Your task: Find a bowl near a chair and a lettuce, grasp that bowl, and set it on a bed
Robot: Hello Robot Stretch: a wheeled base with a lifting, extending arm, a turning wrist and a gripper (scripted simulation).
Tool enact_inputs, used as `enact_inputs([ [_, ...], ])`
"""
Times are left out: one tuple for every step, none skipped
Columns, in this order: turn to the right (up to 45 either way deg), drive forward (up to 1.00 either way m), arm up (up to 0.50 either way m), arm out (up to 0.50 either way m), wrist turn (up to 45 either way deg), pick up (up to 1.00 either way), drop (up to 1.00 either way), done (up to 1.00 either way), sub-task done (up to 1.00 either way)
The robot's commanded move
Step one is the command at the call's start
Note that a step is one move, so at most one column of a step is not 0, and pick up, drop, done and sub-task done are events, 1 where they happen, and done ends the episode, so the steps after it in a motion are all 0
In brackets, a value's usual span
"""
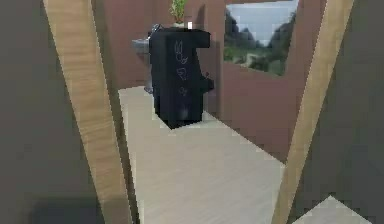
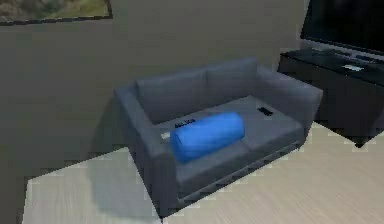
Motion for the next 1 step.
enact_inputs([
  [45.0, 0.00, 0.00, 0.00, 0.0, 0.00, 0.00, 0.00, 0.00],
])
